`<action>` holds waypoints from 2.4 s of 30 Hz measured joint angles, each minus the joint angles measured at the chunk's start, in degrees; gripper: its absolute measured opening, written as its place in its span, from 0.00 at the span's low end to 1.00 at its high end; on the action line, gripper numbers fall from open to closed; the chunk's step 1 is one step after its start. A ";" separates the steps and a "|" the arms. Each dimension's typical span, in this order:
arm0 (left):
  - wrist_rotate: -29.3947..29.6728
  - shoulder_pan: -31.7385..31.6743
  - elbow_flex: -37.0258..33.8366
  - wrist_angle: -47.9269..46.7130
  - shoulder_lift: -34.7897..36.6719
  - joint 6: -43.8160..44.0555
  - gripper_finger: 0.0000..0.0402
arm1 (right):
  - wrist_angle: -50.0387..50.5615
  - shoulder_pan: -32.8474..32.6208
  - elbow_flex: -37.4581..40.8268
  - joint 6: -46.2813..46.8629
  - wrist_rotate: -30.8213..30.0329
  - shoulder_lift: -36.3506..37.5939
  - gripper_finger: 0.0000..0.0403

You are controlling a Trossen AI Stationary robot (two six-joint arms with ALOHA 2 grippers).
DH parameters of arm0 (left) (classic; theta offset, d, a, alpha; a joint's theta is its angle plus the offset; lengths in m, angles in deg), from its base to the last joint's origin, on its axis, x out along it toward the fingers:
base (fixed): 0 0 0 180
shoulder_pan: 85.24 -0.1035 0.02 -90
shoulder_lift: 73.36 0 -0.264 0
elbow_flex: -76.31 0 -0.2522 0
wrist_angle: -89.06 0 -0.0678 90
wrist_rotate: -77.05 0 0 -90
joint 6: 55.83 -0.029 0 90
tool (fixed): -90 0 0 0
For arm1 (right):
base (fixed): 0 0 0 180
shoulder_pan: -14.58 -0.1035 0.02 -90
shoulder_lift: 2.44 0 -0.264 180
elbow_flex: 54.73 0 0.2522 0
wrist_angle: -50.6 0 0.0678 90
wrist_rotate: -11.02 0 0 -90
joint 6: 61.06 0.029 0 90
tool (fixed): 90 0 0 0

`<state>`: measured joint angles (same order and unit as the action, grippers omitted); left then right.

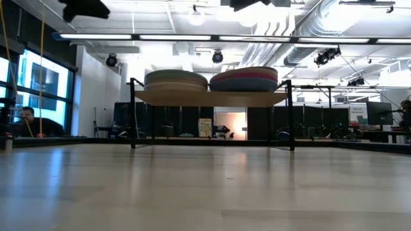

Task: Place and stack plates onto a shelf
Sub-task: Return to Home Position

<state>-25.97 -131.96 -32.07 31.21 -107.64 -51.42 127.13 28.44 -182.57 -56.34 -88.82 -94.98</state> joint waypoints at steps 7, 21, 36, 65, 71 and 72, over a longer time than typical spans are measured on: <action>-0.07 -0.02 -12.15 7.75 14.08 0.75 0.18 | -27.67 -0.06 30.11 3.25 5.82 14.10 0.23; -10.63 0.00 -36.81 24.41 28.81 6.04 0.18 | -70.90 -0.16 78.92 10.74 10.36 38.64 0.23; -14.55 0.00 -50.60 38.04 29.09 8.07 0.15 | -88.52 -0.15 106.44 12.39 12.94 54.94 0.23; -8.04 -0.02 -57.09 47.60 25.18 3.14 0.09 | -77.64 -0.04 113.52 12.30 14.58 59.26 0.23; -8.04 -0.02 -57.09 47.56 25.18 3.98 0.09 | -75.72 -0.04 113.55 6.91 14.55 59.24 0.23; -8.04 -0.02 -57.09 47.56 25.18 3.98 0.09 | -75.32 -0.04 113.55 6.83 14.56 59.23 0.23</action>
<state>-34.01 -131.98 -89.16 78.77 -82.47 -47.45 51.82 28.40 -69.02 -49.51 -74.26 -35.75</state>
